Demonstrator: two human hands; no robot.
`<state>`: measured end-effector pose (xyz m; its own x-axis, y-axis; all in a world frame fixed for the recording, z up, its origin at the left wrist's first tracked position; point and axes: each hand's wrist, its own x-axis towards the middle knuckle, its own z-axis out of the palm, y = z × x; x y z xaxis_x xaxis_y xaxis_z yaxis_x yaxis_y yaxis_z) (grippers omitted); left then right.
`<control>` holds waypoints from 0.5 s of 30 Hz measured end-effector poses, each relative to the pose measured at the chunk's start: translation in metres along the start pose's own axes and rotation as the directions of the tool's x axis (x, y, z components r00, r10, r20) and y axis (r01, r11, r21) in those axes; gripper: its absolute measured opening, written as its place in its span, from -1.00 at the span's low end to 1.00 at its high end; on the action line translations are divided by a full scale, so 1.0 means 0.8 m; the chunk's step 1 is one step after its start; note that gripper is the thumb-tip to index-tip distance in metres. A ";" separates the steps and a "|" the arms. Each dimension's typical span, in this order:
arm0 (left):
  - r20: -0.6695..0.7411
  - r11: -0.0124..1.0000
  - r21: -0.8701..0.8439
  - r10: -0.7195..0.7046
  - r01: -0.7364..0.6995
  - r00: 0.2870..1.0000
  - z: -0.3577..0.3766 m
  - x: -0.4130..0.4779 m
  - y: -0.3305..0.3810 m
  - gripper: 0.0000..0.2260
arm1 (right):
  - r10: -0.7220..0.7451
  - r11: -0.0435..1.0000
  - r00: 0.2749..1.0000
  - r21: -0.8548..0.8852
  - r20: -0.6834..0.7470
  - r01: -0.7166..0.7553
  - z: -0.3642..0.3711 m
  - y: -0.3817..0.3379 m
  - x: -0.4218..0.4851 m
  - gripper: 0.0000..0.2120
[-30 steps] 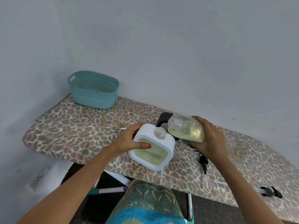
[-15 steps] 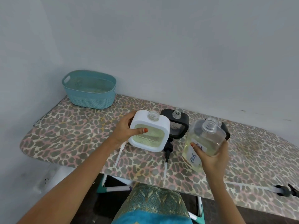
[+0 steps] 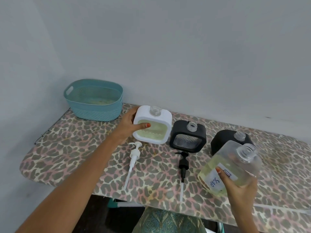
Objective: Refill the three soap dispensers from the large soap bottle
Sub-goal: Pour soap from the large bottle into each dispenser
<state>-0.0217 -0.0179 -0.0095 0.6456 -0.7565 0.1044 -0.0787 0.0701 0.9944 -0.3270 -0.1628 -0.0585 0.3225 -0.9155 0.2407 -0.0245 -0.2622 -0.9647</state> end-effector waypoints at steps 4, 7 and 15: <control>-0.014 0.997 0.072 -0.023 0.024 1.000 -0.019 0.025 -0.012 -0.51 | 0.037 0.999 0.999 0.040 -0.022 -0.036 0.001 0.007 0.002 -0.10; -0.009 0.996 0.083 -0.030 0.031 1.000 -0.029 0.032 -0.024 -0.51 | 0.036 0.999 0.999 0.042 -0.023 -0.035 0.001 0.011 0.004 -0.14; -0.030 0.993 0.070 -0.097 0.098 0.995 -0.039 0.034 -0.053 -0.53 | 0.083 0.996 0.995 0.050 -0.062 -0.080 0.002 0.007 0.003 -0.31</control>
<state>0.0228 -0.0210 -0.0487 0.6728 -0.7398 0.0083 -0.0677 -0.0503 0.9964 -0.3249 -0.1658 -0.0634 0.2598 -0.9513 0.1660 -0.0024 -0.1726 -0.9850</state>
